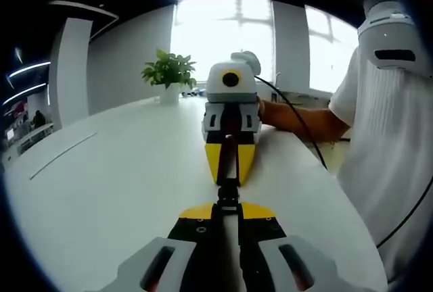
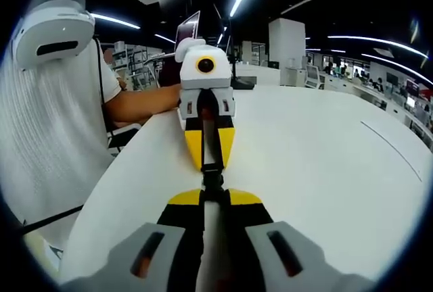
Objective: Snap the two parts of the plastic buckle together until the buckle closes and remains connected.
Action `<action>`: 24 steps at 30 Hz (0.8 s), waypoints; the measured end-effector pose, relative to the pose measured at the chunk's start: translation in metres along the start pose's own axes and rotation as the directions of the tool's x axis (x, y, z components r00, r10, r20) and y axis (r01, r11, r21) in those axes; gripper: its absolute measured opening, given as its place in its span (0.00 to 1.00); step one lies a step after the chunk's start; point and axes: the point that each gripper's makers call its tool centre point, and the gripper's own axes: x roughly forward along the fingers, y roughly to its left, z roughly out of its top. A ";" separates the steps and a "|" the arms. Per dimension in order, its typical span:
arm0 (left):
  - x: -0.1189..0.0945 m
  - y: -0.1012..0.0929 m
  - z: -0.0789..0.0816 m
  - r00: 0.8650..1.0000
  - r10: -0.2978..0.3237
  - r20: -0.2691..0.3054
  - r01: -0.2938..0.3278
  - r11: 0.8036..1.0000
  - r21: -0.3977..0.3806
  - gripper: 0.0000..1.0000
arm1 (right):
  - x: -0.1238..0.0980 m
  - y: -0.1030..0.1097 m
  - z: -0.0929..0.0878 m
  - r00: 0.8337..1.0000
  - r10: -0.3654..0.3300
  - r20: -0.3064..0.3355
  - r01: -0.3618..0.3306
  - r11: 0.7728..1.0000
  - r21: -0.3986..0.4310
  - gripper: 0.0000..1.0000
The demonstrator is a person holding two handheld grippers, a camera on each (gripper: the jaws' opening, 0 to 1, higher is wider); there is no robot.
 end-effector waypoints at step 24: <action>0.004 -0.010 -0.002 0.997 -0.070 -0.015 0.070 0.997 0.025 0.07 | 0.008 0.020 0.001 0.993 0.115 -0.009 -0.115 0.993 -0.010 0.10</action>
